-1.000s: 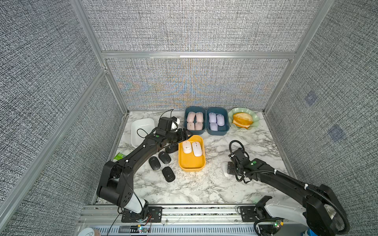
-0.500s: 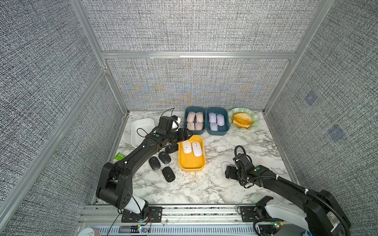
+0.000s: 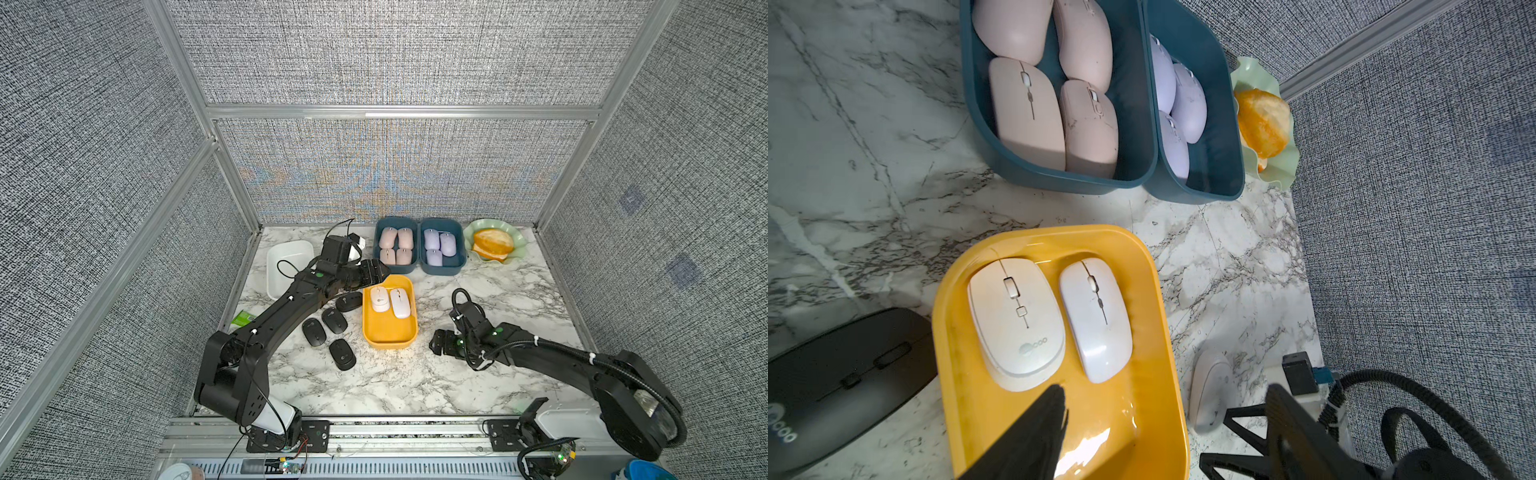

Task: Place the mice by color into the storage box
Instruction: Adjust the mouse at the center of the board.

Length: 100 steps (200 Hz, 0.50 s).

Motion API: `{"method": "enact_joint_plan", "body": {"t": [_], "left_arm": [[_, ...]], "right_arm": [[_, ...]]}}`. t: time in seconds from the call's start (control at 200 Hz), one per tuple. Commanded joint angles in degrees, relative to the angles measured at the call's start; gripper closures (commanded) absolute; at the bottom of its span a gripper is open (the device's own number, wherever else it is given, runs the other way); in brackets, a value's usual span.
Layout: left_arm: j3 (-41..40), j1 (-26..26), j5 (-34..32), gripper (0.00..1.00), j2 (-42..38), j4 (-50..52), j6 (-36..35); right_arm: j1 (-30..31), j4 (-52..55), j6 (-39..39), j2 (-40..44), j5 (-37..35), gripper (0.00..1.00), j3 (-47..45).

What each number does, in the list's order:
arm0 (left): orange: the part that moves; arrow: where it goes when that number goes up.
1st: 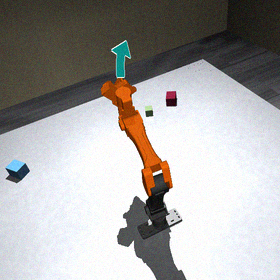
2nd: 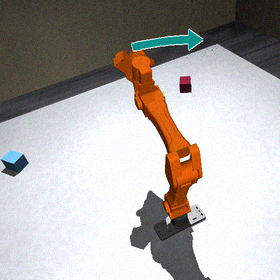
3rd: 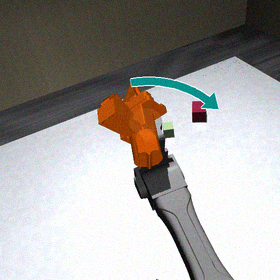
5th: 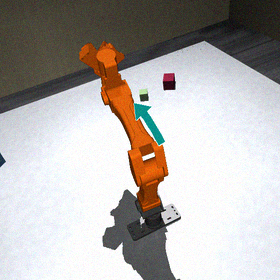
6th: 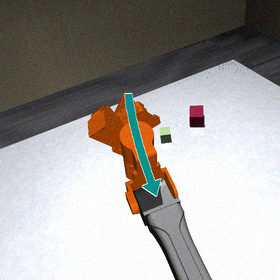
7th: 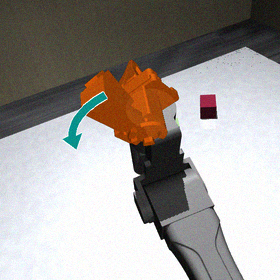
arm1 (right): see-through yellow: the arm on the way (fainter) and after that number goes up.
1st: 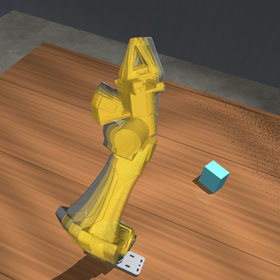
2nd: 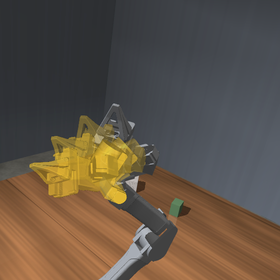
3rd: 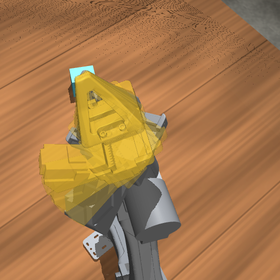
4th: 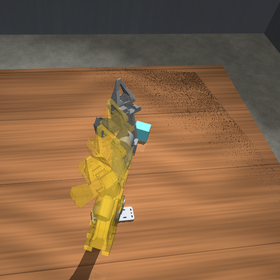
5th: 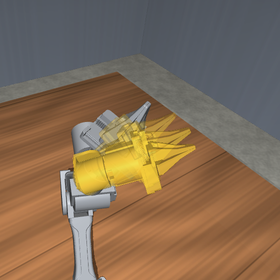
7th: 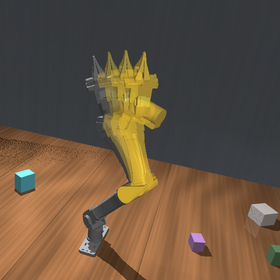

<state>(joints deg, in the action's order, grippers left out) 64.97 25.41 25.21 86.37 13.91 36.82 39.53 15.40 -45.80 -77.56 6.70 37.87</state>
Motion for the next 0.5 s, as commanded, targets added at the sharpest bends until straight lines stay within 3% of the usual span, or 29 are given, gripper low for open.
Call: {"method": "enact_joint_plan", "body": {"t": [0.0, 0.325, 0.495], "left_arm": [[0.5, 0.1, -1.8, 0.23, -0.5, 0.7, -1.0], [0.8, 0.1, -2.5, 0.23, -0.8, 1.2, -1.5], [1.0, 0.1, -3.3, 0.23, -0.6, 1.6, -1.7]], "right_arm": [[0.4, -4.7, -2.2, -2.4, 2.2, 0.10, 3.3], [-3.5, 4.9, 9.1, -3.0, -9.0, 0.12, 11.4], [-6.4, 7.0, 17.7, -11.7, -5.9, 0.12, 19.2]]}}
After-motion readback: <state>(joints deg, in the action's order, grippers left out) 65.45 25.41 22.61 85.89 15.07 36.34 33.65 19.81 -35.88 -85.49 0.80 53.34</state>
